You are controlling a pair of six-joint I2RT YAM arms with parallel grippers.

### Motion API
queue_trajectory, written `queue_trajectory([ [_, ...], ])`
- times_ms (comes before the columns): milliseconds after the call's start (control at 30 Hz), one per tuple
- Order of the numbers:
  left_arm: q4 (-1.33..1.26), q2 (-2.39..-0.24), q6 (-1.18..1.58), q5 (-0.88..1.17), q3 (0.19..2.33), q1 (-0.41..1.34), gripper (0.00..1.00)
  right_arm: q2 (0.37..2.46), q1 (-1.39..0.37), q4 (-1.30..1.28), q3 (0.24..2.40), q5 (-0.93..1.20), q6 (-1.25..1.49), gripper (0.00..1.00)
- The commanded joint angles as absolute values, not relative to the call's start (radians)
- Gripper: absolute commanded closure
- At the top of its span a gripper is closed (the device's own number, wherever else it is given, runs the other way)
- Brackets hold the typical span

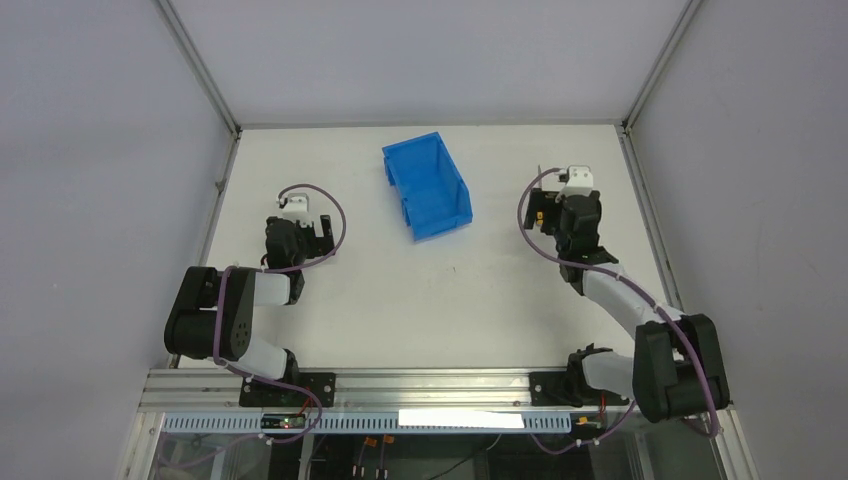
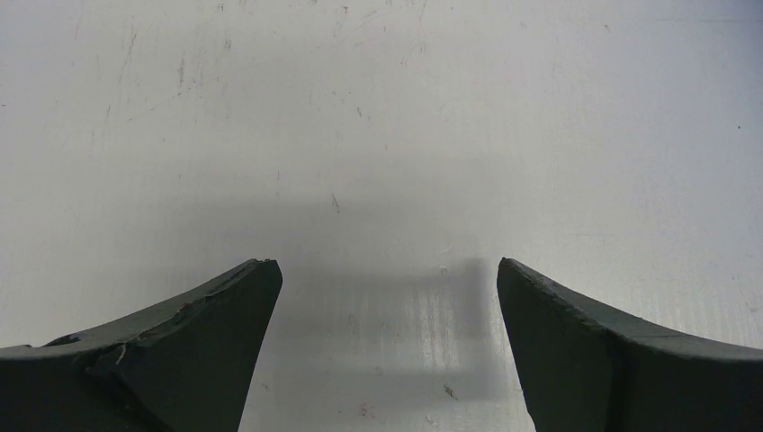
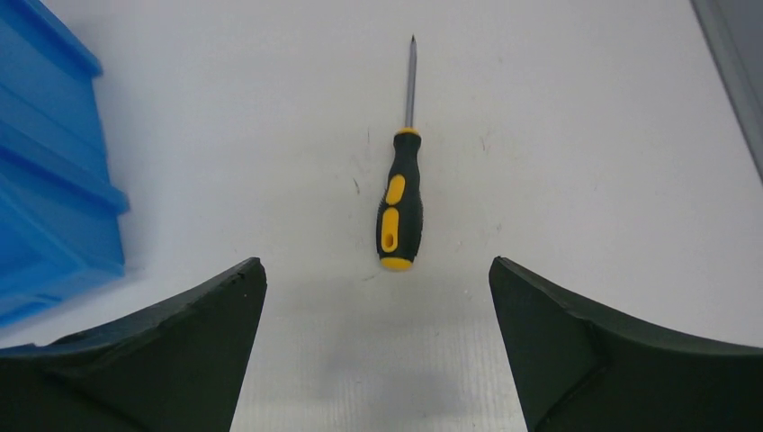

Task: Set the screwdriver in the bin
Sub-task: Pick up the screwdriver from the center of the board.

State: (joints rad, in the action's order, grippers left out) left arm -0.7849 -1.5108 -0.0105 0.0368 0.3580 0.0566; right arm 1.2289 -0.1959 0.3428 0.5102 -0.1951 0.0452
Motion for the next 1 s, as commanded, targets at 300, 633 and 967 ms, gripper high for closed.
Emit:
queue_trajectory([
  [300,-0.811,-1.506,-0.004,0.052,0.379,0.046,0.00,1.024,-0.194,-0.192,0.925,-0.188,0.073,0.01],
  [633,-0.811,-1.506,-0.004,0.052,0.379,0.045,0.00,1.078,-0.195,-0.488,1.332,-0.164,0.060,0.01],
  [967,-0.811,-1.506,-0.005,0.051,0.379,0.045,0.00,1.154,-0.194,-0.637,1.590,-0.184,0.036,0.01],
])
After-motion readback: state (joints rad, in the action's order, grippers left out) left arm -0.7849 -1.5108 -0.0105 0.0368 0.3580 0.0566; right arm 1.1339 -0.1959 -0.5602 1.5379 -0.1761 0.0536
